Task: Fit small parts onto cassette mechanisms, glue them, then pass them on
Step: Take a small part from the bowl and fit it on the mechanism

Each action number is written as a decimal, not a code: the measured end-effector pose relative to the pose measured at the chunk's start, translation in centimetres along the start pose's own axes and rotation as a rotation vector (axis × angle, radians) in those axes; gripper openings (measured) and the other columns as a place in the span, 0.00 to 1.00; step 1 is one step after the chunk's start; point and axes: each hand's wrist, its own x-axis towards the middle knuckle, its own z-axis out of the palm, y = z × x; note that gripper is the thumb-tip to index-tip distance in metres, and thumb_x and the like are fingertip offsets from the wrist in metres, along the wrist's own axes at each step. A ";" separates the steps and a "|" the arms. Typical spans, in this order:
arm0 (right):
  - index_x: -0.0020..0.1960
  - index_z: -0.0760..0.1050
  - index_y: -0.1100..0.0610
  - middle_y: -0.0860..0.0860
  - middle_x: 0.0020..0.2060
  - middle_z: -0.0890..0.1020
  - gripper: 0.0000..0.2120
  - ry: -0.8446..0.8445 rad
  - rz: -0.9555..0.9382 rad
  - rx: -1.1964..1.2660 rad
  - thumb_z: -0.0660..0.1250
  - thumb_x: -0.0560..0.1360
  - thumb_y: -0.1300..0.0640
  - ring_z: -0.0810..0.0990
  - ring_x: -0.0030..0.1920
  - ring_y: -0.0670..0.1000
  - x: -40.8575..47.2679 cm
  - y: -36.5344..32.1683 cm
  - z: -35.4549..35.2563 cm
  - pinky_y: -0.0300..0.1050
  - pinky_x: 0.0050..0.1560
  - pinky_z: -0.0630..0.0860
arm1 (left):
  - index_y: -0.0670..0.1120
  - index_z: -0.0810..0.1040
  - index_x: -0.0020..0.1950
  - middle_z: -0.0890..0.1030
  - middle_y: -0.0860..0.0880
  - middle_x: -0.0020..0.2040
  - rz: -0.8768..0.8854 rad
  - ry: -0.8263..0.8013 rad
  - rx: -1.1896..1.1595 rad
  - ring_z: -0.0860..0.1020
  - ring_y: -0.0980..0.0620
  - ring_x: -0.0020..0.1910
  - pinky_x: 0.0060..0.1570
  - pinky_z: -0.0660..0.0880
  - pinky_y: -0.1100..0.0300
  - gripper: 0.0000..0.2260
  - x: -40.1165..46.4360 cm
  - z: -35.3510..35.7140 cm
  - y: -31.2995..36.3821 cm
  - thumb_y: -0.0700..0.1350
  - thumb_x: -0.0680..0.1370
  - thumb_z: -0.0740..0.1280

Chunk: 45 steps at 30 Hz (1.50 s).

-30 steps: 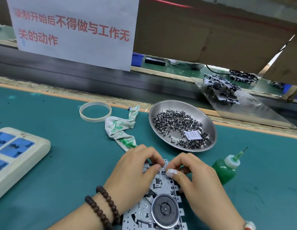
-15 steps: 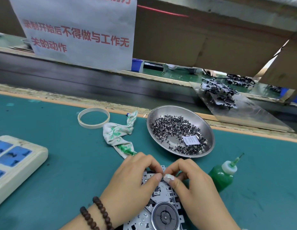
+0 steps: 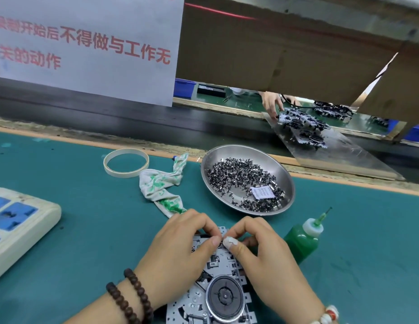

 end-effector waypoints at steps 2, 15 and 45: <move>0.36 0.72 0.47 0.45 0.40 0.74 0.10 0.005 -0.004 0.002 0.69 0.73 0.58 0.74 0.40 0.40 0.0 0.0 0.1 0.29 0.41 0.68 | 0.58 0.72 0.39 0.73 0.61 0.43 -0.004 0.004 -0.003 0.68 0.65 0.50 0.48 0.62 0.73 0.04 0.1 0.0 0.1 0.51 0.74 0.64; 0.40 0.76 0.54 0.44 0.33 0.80 0.08 -0.098 0.234 0.452 0.67 0.72 0.67 0.74 0.33 0.43 -0.2 0.3 0.4 0.33 0.36 0.69 | 0.57 0.74 0.38 0.74 0.58 0.42 -0.012 0.015 -0.060 0.70 0.62 0.49 0.51 0.66 0.64 0.06 0.0 0.0 0.3 0.48 0.74 0.67; 0.41 0.72 0.53 0.47 0.38 0.77 0.09 -0.074 0.227 0.396 0.65 0.73 0.67 0.71 0.33 0.46 -0.4 0.0 0.6 0.34 0.36 0.68 | 0.67 0.73 0.36 0.70 0.62 0.48 0.154 -0.003 0.011 0.72 0.60 0.46 0.45 0.69 0.67 0.18 -0.5 0.0 0.3 0.41 0.73 0.67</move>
